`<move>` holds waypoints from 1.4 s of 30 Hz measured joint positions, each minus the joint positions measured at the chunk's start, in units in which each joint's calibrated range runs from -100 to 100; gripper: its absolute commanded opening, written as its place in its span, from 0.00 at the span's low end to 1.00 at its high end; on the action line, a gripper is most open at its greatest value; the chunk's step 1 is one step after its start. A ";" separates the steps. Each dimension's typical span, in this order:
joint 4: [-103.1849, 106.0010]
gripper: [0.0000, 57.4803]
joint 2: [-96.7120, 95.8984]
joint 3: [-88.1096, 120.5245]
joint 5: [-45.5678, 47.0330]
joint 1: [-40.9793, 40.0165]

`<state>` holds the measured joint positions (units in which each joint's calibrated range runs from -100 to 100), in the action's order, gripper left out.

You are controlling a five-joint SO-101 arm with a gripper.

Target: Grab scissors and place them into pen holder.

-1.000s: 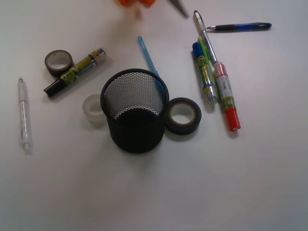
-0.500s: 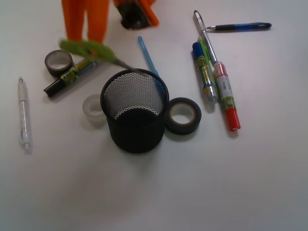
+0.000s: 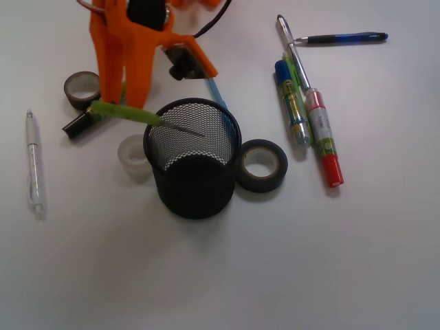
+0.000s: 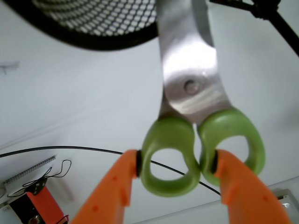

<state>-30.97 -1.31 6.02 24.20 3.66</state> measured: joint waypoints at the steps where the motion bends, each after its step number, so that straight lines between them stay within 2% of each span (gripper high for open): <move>1: 0.09 0.53 0.87 1.08 0.00 -0.37; 14: 0.09 0.54 11.32 5.57 -1.81 -1.92; 20: -12.01 0.54 11.32 2.43 -15.68 -0.89; 24: -29.29 0.53 11.32 -3.14 -27.69 -1.63; 27: -45.36 0.48 12.72 -7.55 -37.22 -1.63; 30: -64.19 0.47 18.90 -10.33 -50.79 -1.48; 32: -66.44 0.47 22.13 -9.79 -55.73 -2.15; 34: -67.65 0.47 35.80 -1.26 -63.30 -3.92; 37: -67.65 0.46 50.52 12.22 -69.01 -4.74; 39: -64.62 0.46 67.07 25.16 -69.60 -6.81; 42: -59.09 0.45 77.35 33.24 -66.72 -9.10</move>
<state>-90.06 76.05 39.26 -42.52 -5.44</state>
